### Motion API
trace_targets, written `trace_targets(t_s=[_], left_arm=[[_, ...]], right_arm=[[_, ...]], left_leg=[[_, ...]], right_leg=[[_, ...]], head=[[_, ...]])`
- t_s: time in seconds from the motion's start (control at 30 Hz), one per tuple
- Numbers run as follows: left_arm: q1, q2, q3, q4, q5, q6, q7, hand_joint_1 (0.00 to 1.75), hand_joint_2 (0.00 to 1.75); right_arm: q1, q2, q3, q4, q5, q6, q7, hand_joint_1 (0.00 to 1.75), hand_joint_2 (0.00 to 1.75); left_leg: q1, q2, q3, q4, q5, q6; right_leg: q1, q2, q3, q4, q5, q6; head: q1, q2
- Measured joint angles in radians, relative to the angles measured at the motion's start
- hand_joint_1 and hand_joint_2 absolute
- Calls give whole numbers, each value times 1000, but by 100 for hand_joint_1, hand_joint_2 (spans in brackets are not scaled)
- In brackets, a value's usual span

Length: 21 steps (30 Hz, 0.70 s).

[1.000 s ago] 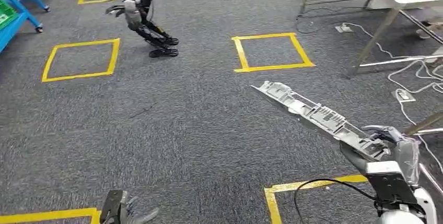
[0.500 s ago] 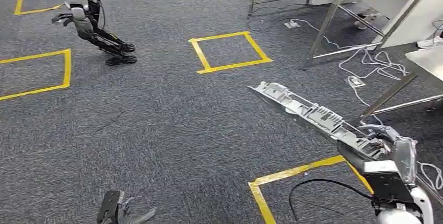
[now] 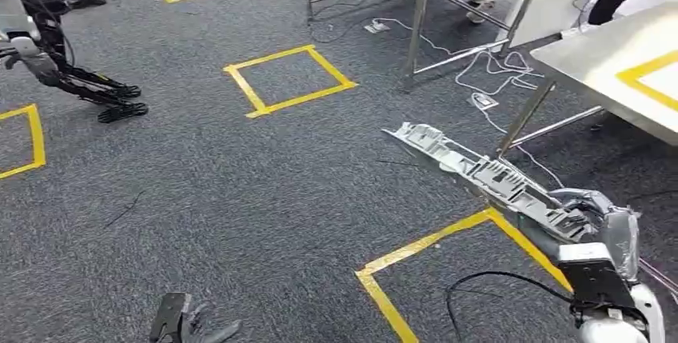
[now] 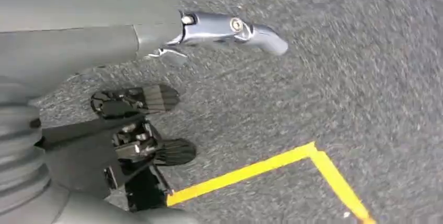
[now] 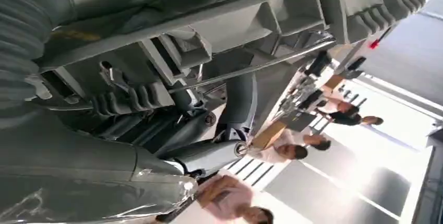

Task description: Take the parts from the cabinet and place them on the table.

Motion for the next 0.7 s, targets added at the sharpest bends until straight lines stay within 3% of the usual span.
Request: trace_targets(t_s=[0.07, 0.1, 0.13, 0.17, 0.23, 0.27, 0.3, 0.37, 0.43, 0.47, 0.5, 0.53, 0.6, 0.63, 0.67, 0.7], left_arm=[[4, 0, -2, 0, 1, 0, 0, 0, 175], [6, 0, -3, 0, 1, 0, 1, 0, 175], [7, 0, -3, 0, 2, 0, 2, 0, 175], [8, 0, -3, 0, 2, 0, 2, 0, 175], [7, 1, -3, 0, 4, 3, 2, 0, 175], [7, 1, -3, 0, 4, 4, 2, 0, 175], [7, 0, -3, 0, 5, 4, 2, 0, 175], [7, 0, -4, 0, 6, 4, 2, 0, 175], [5, 0, -4, 0, 10, 4, 2, 0, 175], [2, 0, -3, 0, 12, 4, 2, 0, 175], [1, 0, -4, 0, 13, 4, 2, 0, 175], [3, 0, -4, 0, 13, 4, 2, 0, 175], [8, 0, -4, 0, 13, 4, 3, 0, 175], [10, 0, -4, 0, 13, 4, 5, 0, 175], [10, 0, -4, 0, 13, 4, 5, 0, 175], [10, 0, -4, 0, 13, 5, 5, 0, 175]], right_arm=[[-1, 0, 0, 0, 0, 0, 0, 175, 175], [-1, 0, 0, 0, 0, 0, 0, 175, 175], [0, 0, 0, 0, 1, 0, 1, 175, 175], [0, 0, 0, 0, 1, 0, 2, 175, 175], [0, 0, 0, 0, 2, 0, 4, 175, 175], [0, 1, 0, 0, 2, 0, 5, 175, 175], [-3, 1, 0, 0, 2, 0, 5, 175, 175], [-4, 1, 0, 0, 3, 0, 7, 175, 175], [-2, 1, 0, 1, 1, 0, 10, 175, 175], [-1, 1, 0, 1, 0, 0, 10, 175, 175], [-6, 1, 0, 1, -2, 0, 11, 175, 175], [-11, 1, 0, 2, -3, 0, 12, 175, 175], [-12, 2, 0, 5, -6, 0, 13, 175, 175], [-11, 2, 0, 7, -6, 0, 13, 175, 175], [-11, 2, 0, 9, -7, 0, 14, 175, 175], [-11, 2, 0, 10, -8, 0, 14, 175, 175]], left_leg=[[1, -21, -84, 173, -80, -3], [1, -23, -119, 238, -99, -2], [1, -24, -133, 258, -94, -1], [2, -24, -127, 238, -66, 1], [6, -42, -56, 83, 33, 6], [11, -82, -16, 1, 67, 6], [17, -144, 5, -51, 67, 6], [13, -123, 3, -55, 67, 11], [11, -98, 4, -61, 75, 27], [14, -80, 5, -68, 80, 35], [12, -70, 5, -70, 81, 42], [9, -55, 5, -70, 80, 45], [5, -26, 5, -69, 79, 48], [5, -12, 5, -69, 78, 48], [5, 2, 6, -69, 78, 48], [5, 15, 7, -69, 76, 46]], right_leg=[[0, 25, -3, 0, 1, -4], [0, 39, -4, 0, 2, -4], [0, 52, -4, 0, 2, -4], [0, 66, -3, 0, 3, -3], [-3, 99, -2, 0, 6, 2], [-5, 110, -3, 0, 7, 6], [-2, 123, -10, 5, 9, 12], [-8, 145, -21, -2, 18, 26], [-13, 170, -28, -12, 29, 42], [-13, 142, -35, -1, 21, 41], [-2, 75, -54, 39, -10, 40], [1, 37, -86, 115, -54, 43], [0, 15, -153, 272, -122, 46], [0, 12, -168, 311, -130, 48], [0, 11, -156, 295, -114, 49], [0, 7, -120, 233, -80, 49]], head=[[-2, 0], [-2, 0], [-2, 0], [-2, 0], [-2, 0], [-2, 0], [-3, 0], [-2, 0], [-2, 0], [-1, 0], [6, 0], [7, 0], [6, 0], [6, 0], [6, 0], [7, 0]])
